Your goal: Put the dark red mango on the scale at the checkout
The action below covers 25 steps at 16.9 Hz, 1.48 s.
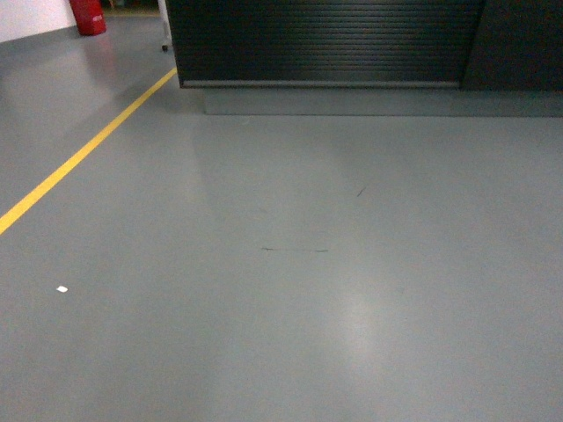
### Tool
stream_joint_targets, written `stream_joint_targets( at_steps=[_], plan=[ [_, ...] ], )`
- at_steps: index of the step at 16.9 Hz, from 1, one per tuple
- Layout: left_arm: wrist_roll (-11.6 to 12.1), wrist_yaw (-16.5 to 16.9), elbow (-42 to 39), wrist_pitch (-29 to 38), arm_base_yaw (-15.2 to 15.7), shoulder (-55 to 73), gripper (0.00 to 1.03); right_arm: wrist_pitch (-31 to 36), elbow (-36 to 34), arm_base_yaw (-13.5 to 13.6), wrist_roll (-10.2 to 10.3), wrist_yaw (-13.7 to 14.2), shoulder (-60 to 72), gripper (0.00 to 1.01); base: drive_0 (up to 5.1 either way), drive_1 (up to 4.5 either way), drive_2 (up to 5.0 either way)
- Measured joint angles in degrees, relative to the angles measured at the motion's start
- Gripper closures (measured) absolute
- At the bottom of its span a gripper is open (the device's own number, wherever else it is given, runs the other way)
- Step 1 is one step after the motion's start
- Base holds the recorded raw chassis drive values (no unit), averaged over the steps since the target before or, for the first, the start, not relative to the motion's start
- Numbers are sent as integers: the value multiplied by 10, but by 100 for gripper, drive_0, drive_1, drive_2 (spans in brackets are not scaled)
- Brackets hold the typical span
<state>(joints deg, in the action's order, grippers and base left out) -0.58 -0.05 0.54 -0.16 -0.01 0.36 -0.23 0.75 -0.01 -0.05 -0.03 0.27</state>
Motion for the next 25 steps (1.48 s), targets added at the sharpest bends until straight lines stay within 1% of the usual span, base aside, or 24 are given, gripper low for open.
stream_joint_targets(
  at_steps=[9,12,25],
  plan=[
    [0,0,0,0,0,0,5,0,0,0,0,0,0,3,0,0,0],
    [0,0,0,0,0,0,5,1,0,0,0,0,0,3,1,193,-192],
    [0,0,0,-2,0,0,5,0,0,0,0,0,0,3,-3,402,-407]
  ],
)
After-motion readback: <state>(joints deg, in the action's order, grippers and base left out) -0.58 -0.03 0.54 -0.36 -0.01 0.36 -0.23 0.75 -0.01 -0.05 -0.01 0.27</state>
